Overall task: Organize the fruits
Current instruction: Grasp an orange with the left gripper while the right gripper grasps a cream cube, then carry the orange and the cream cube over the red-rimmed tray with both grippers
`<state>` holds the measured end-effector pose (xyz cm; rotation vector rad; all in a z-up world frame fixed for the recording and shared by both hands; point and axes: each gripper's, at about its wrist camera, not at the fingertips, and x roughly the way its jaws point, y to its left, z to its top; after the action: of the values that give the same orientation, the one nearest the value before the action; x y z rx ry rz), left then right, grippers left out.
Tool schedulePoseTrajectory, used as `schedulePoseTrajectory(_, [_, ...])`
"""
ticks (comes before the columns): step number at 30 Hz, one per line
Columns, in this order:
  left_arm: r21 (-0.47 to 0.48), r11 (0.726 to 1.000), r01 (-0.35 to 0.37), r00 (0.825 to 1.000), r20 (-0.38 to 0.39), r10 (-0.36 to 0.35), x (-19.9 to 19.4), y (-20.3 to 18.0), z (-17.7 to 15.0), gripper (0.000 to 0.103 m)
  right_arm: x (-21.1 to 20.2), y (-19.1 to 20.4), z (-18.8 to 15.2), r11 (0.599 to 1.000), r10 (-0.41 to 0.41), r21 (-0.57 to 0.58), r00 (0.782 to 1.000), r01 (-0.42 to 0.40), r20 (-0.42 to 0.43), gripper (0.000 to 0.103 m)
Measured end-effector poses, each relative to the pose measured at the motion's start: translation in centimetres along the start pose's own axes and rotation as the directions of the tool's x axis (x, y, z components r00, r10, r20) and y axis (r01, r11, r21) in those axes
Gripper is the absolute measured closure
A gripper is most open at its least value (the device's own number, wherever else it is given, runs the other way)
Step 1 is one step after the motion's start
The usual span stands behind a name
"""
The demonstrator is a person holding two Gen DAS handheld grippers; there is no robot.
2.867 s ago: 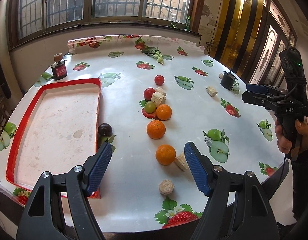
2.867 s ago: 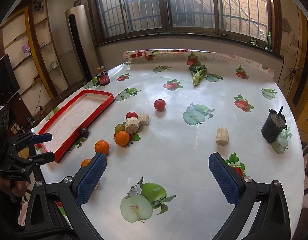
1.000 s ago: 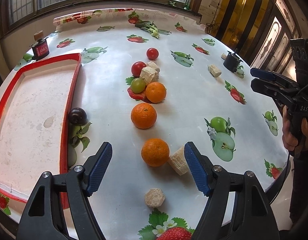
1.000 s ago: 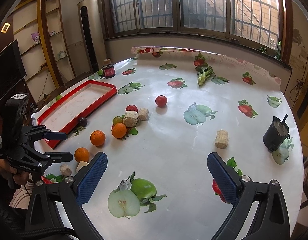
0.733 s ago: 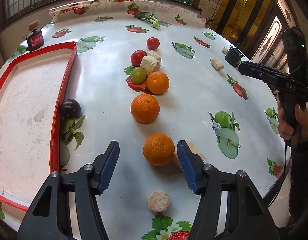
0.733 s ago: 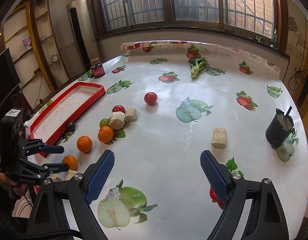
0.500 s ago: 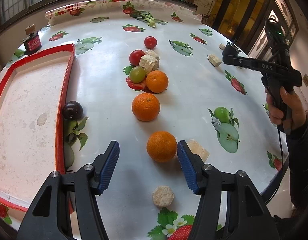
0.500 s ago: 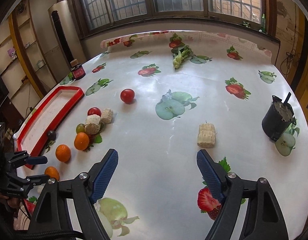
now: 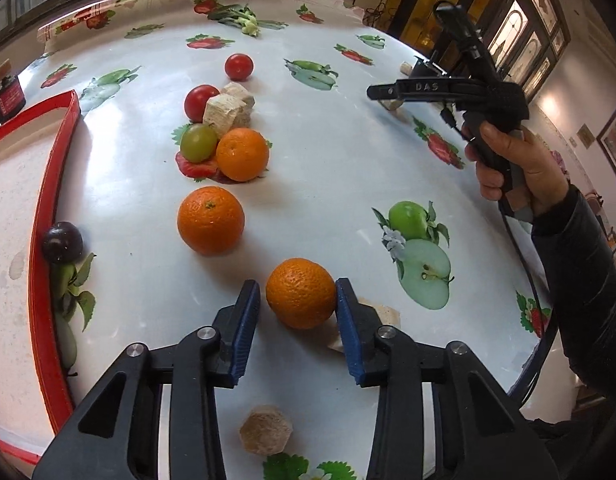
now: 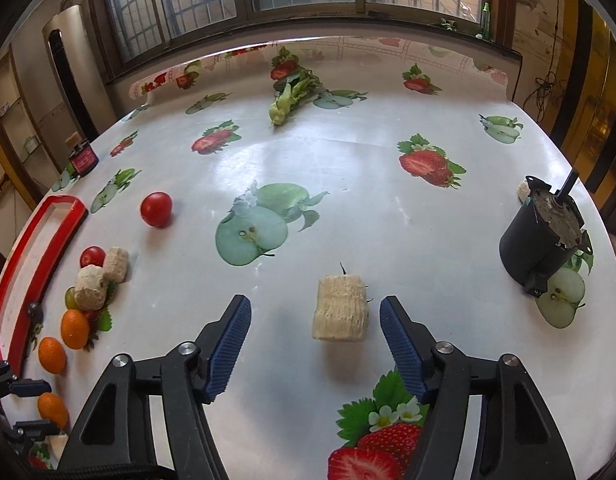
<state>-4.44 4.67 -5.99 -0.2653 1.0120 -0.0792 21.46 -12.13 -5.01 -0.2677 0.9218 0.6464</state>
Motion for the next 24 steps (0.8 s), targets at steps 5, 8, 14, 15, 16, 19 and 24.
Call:
schedulePoseTrajectory(5, [-0.006, 1.000, 0.005, 1.000, 0.001, -0.005, 0.1, 0.0, 0.2, 0.072, 0.7, -0.2, -0.4, 1.000, 0.011, 0.004, 1.000, -0.011, -0.016, 0.067])
schedulePoseTrajectory(8, [0.017, 1.000, -0.022, 1.000, 0.001, 0.022, 0.1, -0.5, 0.3, 0.073, 0.0, -0.2, -0.7, 0.999, 0.042, 0.024, 0.999, -0.042, -0.010, 0.072])
schedulePoseTrajectory(14, [0.003, 1.000, -0.026, 1.000, 0.015, 0.026, -0.4, 0.0, 0.4, 0.073, -3.1, 1.3, -1.4, 0.997, 0.076, 0.025, 0.997, -0.077, 0.032, 0.072])
schedulePoseTrajectory(15, [-0.004, 1.000, -0.024, 1.000, 0.014, 0.024, -0.5, 0.3, 0.4, 0.073, -3.7, 1.7, -1.5, 0.996, 0.086, 0.024, 0.995, -0.087, 0.042, 0.072])
schedulePoseTrajectory(16, [-0.011, 1.000, -0.026, 1.000, 0.013, 0.026, -0.6, 0.6, 0.5, 0.073, -4.3, 2.2, -1.7, 0.995, 0.097, 0.023, 0.994, -0.099, 0.051, 0.072])
schedulePoseTrajectory(19, [-0.029, 0.999, -0.033, 0.999, 0.016, 0.033, -1.0, 1.2, 0.7, 0.073, -6.4, 4.1, -2.2, 0.990, 0.138, 0.020, 0.986, -0.140, 0.093, 0.072])
schedulePoseTrajectory(24, [-0.032, 0.997, -0.065, 0.995, 0.074, 0.067, -2.9, 1.4, 1.4, 0.073, -9.3, 7.4, -3.1, 0.981, 0.193, -0.015, 0.971, -0.193, 0.143, 0.072])
